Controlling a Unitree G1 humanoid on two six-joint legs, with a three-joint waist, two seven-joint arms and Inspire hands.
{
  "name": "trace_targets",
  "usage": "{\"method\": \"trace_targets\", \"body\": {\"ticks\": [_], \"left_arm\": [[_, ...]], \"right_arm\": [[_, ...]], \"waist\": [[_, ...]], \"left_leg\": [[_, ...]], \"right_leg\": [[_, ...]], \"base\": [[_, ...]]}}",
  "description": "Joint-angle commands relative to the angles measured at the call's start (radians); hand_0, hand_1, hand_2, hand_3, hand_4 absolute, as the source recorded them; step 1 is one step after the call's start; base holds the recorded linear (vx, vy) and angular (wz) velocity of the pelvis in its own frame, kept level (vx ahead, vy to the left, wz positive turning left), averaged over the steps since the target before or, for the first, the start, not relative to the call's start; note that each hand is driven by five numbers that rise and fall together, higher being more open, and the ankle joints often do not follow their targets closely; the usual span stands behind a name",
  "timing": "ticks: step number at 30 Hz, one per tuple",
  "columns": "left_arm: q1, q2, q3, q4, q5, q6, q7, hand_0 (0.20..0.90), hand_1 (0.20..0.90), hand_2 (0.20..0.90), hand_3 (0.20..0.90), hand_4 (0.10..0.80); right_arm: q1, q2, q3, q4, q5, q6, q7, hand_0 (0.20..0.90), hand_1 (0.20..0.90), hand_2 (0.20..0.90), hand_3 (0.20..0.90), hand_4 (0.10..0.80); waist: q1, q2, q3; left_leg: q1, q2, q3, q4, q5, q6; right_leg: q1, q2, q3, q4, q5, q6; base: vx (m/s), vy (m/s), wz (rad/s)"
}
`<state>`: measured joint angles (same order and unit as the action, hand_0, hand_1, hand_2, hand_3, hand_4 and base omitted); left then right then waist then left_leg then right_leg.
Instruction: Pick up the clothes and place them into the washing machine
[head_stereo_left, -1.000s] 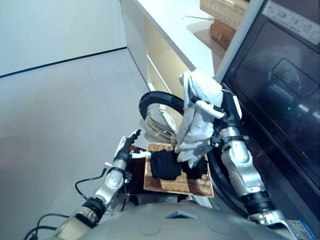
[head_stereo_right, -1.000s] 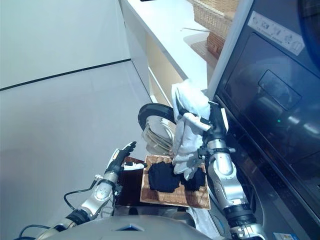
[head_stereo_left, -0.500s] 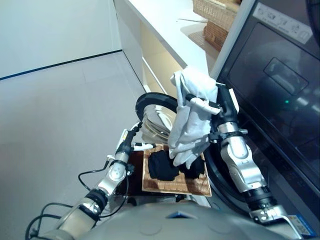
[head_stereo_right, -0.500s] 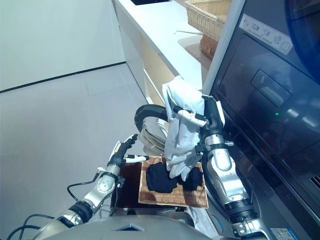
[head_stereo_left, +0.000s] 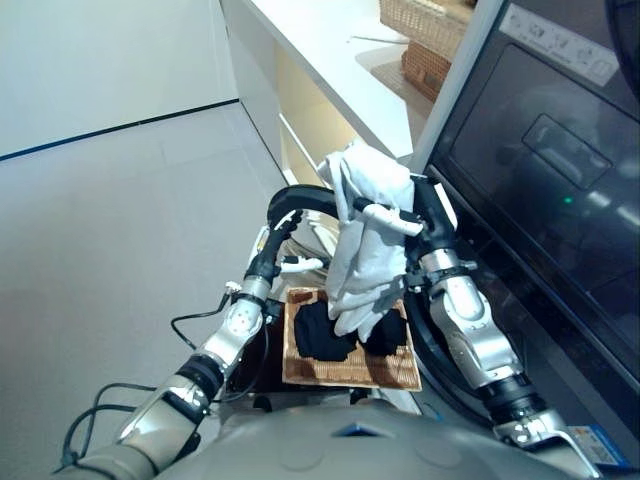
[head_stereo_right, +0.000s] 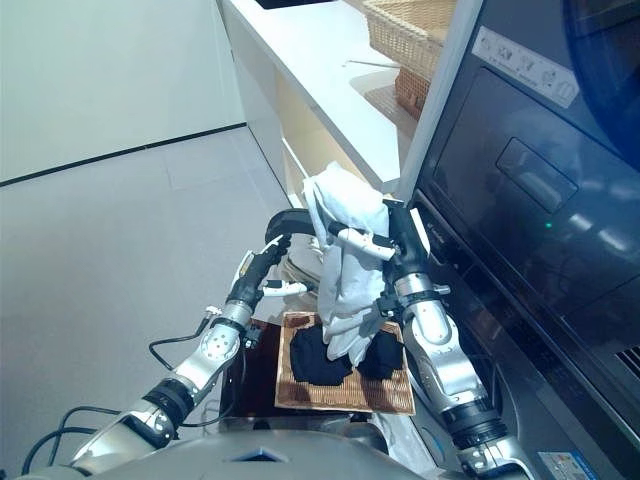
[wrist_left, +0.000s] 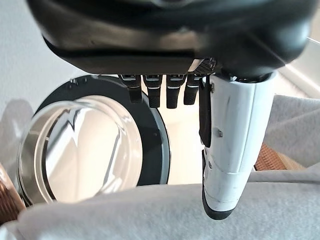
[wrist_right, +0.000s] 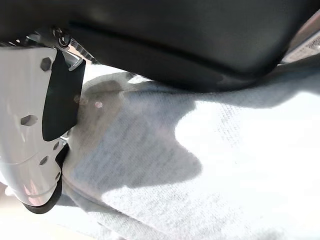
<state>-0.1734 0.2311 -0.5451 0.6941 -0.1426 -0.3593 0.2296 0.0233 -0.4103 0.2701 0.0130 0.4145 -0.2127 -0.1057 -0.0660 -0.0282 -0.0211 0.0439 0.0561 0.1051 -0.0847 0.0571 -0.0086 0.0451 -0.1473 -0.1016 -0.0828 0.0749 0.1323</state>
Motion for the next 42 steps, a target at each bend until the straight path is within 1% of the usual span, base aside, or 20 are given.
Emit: {"method": "trace_targets", "body": {"ticks": [1,4,8,14,19,26,31,42], "left_arm": [[-0.137,0.016,-0.015,0.004,-0.081,-0.116,-0.054,0.9,0.9,0.9,0.9,0.8],[-0.138,0.021,-0.018,-0.009,-0.092,-0.116,-0.078,0.9,0.9,0.9,0.9,0.8],[-0.13,0.028,-0.009,-0.03,-0.154,-0.113,-0.131,0.9,0.9,0.9,0.9,0.8],[-0.123,0.023,-0.011,-0.023,-0.177,-0.108,-0.158,0.9,0.9,0.9,0.9,0.8],[-0.108,0.009,-0.004,-0.003,-0.28,-0.09,-0.243,0.9,0.9,0.9,0.9,0.8],[-0.082,0.006,0.024,0.013,-0.424,-0.058,-0.363,0.9,0.9,0.9,0.9,0.8],[-0.069,0.008,0.013,0.033,-0.481,-0.029,-0.458,0.9,0.9,0.9,0.9,0.8],[-0.082,-0.003,-0.002,0.023,-0.561,-0.002,-0.549,0.9,0.9,0.9,0.9,0.8]], "right_arm": [[-0.149,0.032,-0.065,-0.115,0.051,-0.114,0.023,0.2,0.2,0.2,0.2,0.3],[-0.151,0.032,-0.068,-0.126,0.069,-0.116,0.038,0.2,0.2,0.2,0.2,0.3],[-0.165,0.035,-0.067,-0.148,0.089,-0.116,0.052,0.2,0.2,0.2,0.2,0.3],[-0.212,0.042,-0.051,-0.149,0.091,-0.117,0.059,0.2,0.2,0.2,0.2,0.3],[-0.278,0.03,-0.042,-0.126,0.094,-0.112,0.07,0.2,0.2,0.2,0.2,0.3],[-0.315,0.023,-0.03,-0.105,0.122,-0.102,0.099,0.2,0.2,0.2,0.2,0.3],[-0.334,0.021,-0.033,-0.092,0.139,-0.098,0.128,0.2,0.2,0.2,0.2,0.3],[-0.35,0.026,-0.032,-0.082,0.16,-0.092,0.157,0.2,0.2,0.2,0.2,0.3]], "waist": [[0.028,-0.057,-0.101],[0.032,-0.059,-0.098],[0.039,-0.061,-0.094],[0.048,-0.065,-0.097],[0.056,-0.067,-0.103],[0.062,-0.068,-0.106],[0.062,-0.067,-0.107],[0.061,-0.069,-0.106]], "left_leg": [[0.009,0.037,-0.029,0.0,-0.047,-0.083],[0.003,0.038,-0.036,-0.002,-0.044,-0.084],[-0.003,0.037,-0.045,-0.002,-0.042,-0.084],[-0.006,0.034,-0.05,-0.003,-0.042,-0.082],[-0.008,0.031,-0.053,-0.002,-0.043,-0.079],[-0.012,0.026,-0.055,-0.002,-0.041,-0.076],[-0.011,0.024,-0.055,-0.002,-0.043,-0.073],[-0.013,0.024,-0.052,-0.002,-0.04,-0.075]], "right_leg": [[-0.07,-0.052,-0.025,0.037,0.004,0.033],[-0.069,-0.053,-0.033,0.037,0.005,0.033],[-0.069,-0.054,-0.041,0.036,0.005,0.034],[-0.065,-0.056,-0.047,0.033,0.006,0.035],[-0.064,-0.06,-0.048,0.03,0.009,0.036],[-0.068,-0.063,-0.048,0.033,0.009,0.036],[-0.072,-0.064,-0.044,0.032,0.011,0.036],[-0.072,-0.061,-0.041,0.031,0.012,0.035]], "base": [[0.003,-0.005,0.04],[0.004,-0.004,0.05],[0.006,-0.002,0.13],[0.001,0.003,0.02],[0.0,0.0,0.0],[0.0,0.0,0.0],[0.0,0.0,0.0],[0.0,0.0,0.0]]}}
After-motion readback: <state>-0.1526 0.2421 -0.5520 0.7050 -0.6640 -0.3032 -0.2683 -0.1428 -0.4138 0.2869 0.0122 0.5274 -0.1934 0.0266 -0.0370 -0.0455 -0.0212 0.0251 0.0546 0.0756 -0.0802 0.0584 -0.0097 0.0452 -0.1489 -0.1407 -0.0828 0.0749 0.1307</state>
